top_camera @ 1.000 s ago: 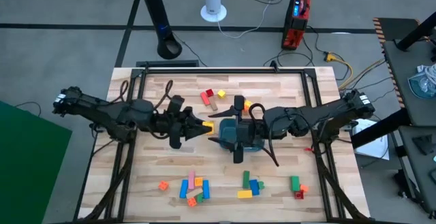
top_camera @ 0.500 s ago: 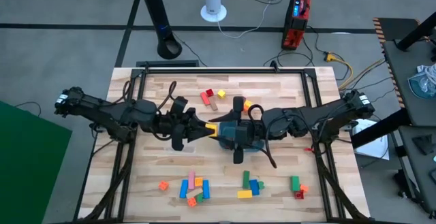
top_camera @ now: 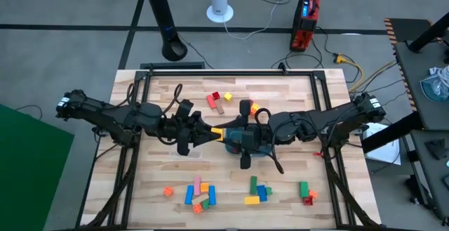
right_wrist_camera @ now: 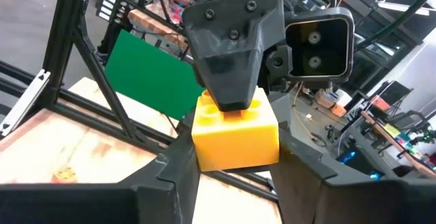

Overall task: Sort blocks by size
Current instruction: Put the bottom left yellow square game piece into the blue bin

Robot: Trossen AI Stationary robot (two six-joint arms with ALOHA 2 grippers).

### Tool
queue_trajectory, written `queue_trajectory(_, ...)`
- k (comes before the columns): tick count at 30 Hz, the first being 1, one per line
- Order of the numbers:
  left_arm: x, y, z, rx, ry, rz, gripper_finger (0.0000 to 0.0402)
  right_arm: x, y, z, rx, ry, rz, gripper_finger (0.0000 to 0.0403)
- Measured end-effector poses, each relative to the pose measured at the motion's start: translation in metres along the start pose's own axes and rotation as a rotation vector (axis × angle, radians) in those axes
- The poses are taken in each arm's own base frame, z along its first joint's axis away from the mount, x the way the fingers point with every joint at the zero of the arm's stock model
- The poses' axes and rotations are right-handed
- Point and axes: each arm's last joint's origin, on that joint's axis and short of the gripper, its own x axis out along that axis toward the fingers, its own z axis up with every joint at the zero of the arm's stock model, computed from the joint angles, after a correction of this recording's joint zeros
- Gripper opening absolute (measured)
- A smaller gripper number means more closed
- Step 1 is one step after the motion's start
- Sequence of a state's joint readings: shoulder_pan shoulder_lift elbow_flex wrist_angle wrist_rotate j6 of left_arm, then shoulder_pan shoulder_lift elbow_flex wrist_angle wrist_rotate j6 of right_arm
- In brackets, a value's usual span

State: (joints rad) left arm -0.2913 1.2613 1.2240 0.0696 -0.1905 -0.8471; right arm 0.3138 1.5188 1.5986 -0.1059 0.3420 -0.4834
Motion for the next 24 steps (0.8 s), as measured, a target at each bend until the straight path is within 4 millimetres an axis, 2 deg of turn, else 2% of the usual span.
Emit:
queue_trajectory(3, 0.000, 0.000, 0.000, 0.001, 0.001, 0.002, 0.0101, 0.000, 0.000, 0.000, 0.008, 0.005, -0.010, 0.0157)
queue_trajectory(11, -0.008, 0.005, 0.000, 0.016, 0.041, 0.072, 0.0115, -0.004, -0.001, -0.006, 0.005, 0.098, -0.030, 0.0134)
queue_trajectory(18, -0.012, 0.010, 0.006, 0.021, 0.041, 0.105, 0.0123, -0.009, -0.003, -0.009, 0.044, 0.158, -0.062, 0.0146)
queue_trajectory(24, -0.024, 0.015, 0.006, 0.038, 0.100, 0.180, 0.0124, -0.016, -0.002, -0.031, 0.090, 0.389, -0.088, 0.0136)
